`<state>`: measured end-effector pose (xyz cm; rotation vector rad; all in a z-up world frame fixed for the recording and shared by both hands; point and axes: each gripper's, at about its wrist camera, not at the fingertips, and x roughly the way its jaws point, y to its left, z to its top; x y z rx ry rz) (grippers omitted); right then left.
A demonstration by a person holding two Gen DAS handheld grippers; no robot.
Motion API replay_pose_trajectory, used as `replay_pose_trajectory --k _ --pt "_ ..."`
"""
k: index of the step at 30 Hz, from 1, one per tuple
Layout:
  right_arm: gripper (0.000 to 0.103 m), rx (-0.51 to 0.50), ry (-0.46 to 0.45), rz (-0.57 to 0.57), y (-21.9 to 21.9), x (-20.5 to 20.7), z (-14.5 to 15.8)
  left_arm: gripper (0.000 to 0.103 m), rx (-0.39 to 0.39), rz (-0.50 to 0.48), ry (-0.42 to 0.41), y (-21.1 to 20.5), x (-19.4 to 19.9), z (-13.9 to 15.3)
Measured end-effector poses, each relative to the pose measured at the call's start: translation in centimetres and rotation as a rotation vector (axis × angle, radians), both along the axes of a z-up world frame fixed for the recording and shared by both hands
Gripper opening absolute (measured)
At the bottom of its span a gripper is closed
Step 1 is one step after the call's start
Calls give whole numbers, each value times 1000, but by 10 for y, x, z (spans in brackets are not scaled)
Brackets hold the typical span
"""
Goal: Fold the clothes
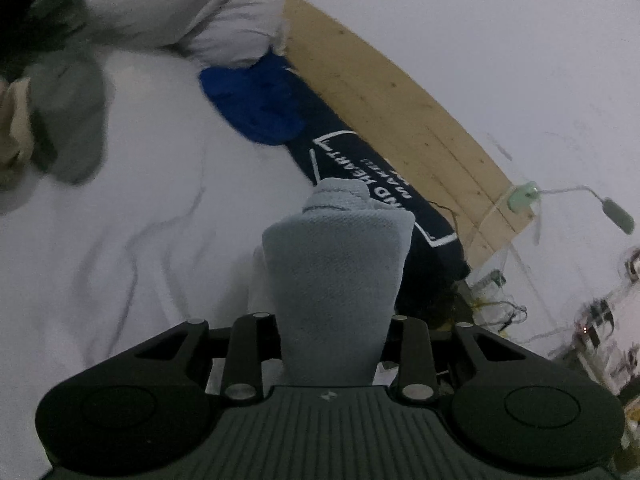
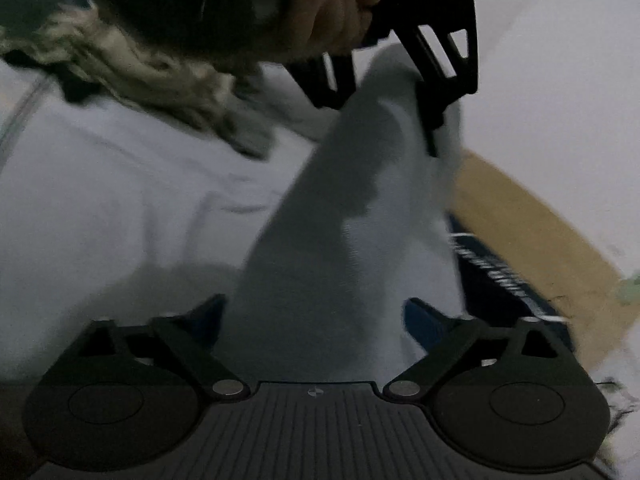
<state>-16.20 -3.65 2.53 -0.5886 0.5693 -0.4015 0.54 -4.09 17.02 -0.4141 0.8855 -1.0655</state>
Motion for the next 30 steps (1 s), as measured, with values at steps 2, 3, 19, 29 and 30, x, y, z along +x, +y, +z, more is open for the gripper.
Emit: replay_pose_trajectory --k 2,3,19,29,30 --pt "100 22 47 -21 -3 7 -8 31 -5 17 15 14 -5 -2" --pt "99 36 72 -33 -5 10 -12 31 -10 26 31 19 -6 -4" --pt "47 244 243 257 -46 -8 41 26 -85 125 154 57 -4 -7" --pt "30 288 118 338 -71 -29 100 26 -201 162 39 60 -18 28" --pt "30 287 94 344 -74 -30 105 26 -211 164 22 57 -20 36"
